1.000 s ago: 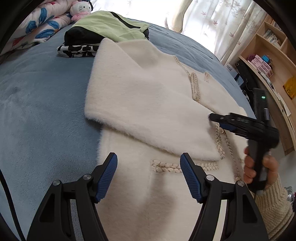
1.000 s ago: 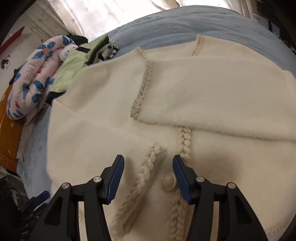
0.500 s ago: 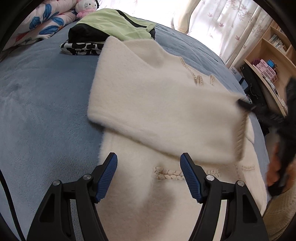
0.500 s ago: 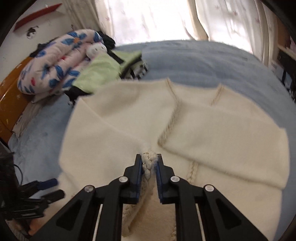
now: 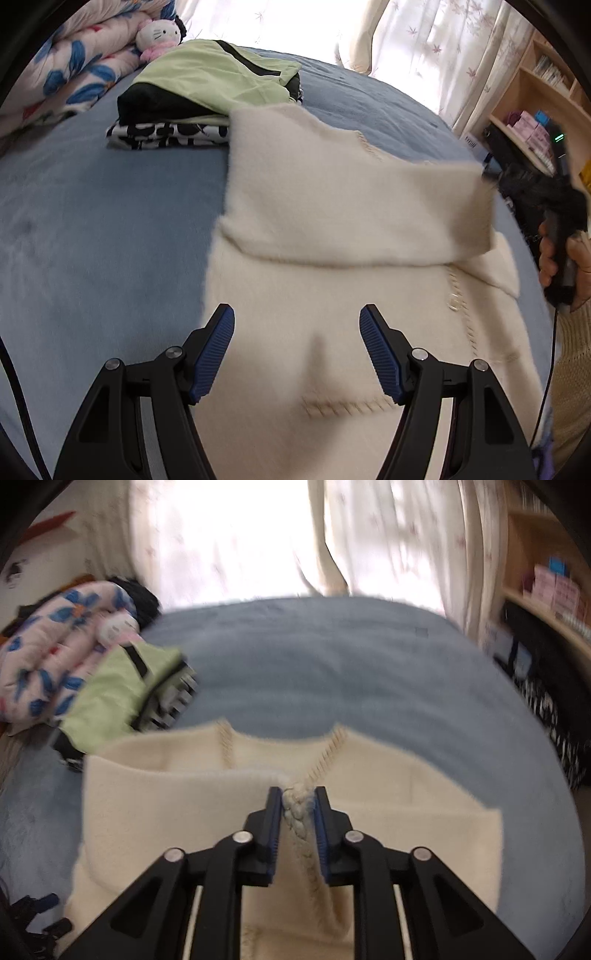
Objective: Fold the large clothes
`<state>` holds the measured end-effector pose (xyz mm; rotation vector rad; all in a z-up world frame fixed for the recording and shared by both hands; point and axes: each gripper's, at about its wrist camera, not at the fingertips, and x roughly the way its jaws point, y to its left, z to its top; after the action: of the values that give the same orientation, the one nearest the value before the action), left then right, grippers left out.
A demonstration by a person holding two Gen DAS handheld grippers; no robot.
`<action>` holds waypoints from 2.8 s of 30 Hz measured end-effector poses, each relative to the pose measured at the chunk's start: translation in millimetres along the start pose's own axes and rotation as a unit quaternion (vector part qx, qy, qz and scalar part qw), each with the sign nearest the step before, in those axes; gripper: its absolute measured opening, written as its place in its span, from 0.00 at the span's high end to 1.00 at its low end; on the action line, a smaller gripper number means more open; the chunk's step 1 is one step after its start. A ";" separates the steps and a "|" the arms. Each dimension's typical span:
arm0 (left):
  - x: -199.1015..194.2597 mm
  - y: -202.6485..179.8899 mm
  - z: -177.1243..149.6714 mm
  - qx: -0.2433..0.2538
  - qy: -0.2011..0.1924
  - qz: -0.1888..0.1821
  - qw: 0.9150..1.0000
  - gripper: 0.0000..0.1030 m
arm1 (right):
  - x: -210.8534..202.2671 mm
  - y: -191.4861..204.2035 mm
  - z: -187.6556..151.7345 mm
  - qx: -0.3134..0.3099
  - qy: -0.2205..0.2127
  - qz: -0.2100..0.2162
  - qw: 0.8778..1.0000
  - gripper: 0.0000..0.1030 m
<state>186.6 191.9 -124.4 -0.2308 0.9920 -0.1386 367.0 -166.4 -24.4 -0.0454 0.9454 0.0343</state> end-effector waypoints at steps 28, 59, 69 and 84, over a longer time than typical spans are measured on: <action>138.3 53.9 169.9 -0.024 0.023 -0.008 0.999 0.86 | 77.4 -19.2 -29.1 0.022 0.037 0.029 0.999 0.76; 68.0 -35.7 90.5 0.039 -0.056 0.081 0.994 0.47 | 6.9 46.2 -81.7 0.026 -0.002 0.098 0.995 0.67; 112.9 -57.9 47.0 0.030 -0.028 0.099 0.994 0.47 | 36.5 91.3 -96.8 -0.028 0.028 0.136 0.990 0.71; 105.3 -19.5 54.7 0.007 -0.044 0.091 0.995 0.47 | 24.5 -6.7 -112.7 0.045 -0.013 0.011 0.999 0.81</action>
<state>289.4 156.9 -176.1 -0.1319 0.9191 0.0316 290.3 -178.9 -110.0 0.0488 0.9200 0.0114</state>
